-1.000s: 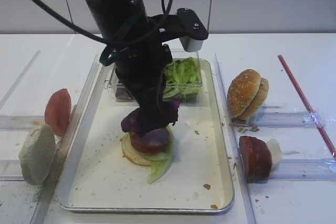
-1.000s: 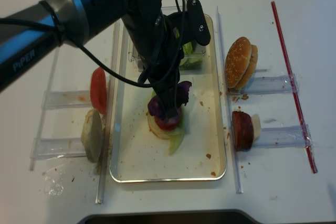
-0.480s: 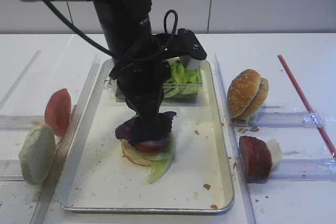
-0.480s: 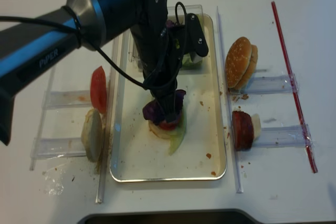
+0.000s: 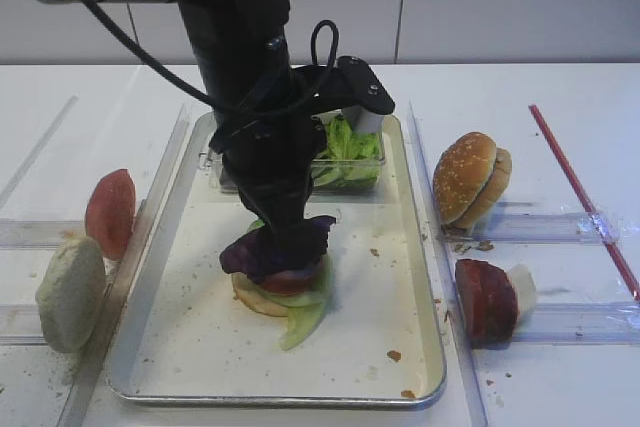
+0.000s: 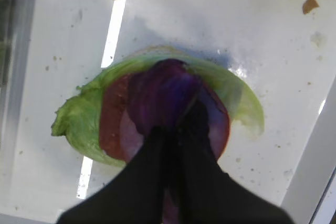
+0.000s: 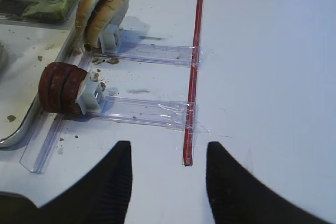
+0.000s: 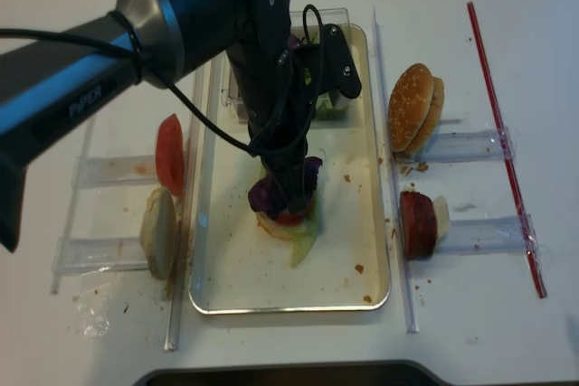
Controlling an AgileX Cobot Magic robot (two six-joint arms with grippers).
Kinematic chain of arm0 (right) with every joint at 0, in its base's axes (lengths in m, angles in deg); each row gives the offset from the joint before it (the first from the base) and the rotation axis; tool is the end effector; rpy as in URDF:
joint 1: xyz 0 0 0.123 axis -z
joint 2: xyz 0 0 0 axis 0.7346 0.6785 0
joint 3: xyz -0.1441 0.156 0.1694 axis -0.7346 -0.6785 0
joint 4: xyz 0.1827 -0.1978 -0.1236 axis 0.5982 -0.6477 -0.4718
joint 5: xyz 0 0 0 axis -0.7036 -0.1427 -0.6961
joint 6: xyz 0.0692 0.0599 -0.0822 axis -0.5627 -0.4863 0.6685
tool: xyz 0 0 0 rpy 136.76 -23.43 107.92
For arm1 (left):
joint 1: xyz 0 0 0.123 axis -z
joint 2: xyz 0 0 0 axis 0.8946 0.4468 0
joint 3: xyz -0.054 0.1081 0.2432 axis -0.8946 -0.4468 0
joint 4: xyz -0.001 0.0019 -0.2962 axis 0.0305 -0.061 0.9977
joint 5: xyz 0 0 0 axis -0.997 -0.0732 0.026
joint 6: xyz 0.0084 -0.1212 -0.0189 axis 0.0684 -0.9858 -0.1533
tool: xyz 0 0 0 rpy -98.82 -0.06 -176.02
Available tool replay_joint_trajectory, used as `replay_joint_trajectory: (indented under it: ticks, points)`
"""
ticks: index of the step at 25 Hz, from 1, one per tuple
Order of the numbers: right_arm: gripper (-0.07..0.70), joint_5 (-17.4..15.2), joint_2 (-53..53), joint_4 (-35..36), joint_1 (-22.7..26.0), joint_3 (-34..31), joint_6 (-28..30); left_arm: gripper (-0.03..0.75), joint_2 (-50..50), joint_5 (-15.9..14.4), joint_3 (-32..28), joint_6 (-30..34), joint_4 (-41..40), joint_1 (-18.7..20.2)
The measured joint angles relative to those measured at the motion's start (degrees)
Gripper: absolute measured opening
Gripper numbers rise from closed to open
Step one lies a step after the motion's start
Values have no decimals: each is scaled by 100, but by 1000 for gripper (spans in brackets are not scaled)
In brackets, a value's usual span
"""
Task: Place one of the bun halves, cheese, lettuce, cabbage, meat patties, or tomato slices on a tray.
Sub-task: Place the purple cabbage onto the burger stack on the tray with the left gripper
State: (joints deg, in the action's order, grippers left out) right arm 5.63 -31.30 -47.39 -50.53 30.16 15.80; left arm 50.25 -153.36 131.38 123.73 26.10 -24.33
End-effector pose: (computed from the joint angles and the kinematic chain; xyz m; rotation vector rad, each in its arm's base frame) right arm 0.0719 0.0133 0.2711 -0.1428 2.1118 0.0917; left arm 0.3215 -0.2712 0.2023 1.7837 2.4011 -0.1006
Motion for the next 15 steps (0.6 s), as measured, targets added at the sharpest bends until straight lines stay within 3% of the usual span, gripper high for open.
replay_joint_trajectory:
  ticks: [5, 9, 12, 15]
  points:
    - [343, 0, 0, 0, 0, 0, 0, 0, 0, -68, 0, -131, 9, 0]
    - [343, 0, 0, 0, 0, 0, 0, 50, 0, -81, 0, -131, 9, 0]
    - [343, 0, 0, 0, 0, 0, -22, 156, 0, -102, 0, -139, 9, 0]
    - [343, 0, 0, -3, 0, 0, -22, 315, 0, -102, 0, -225, 9, 0]
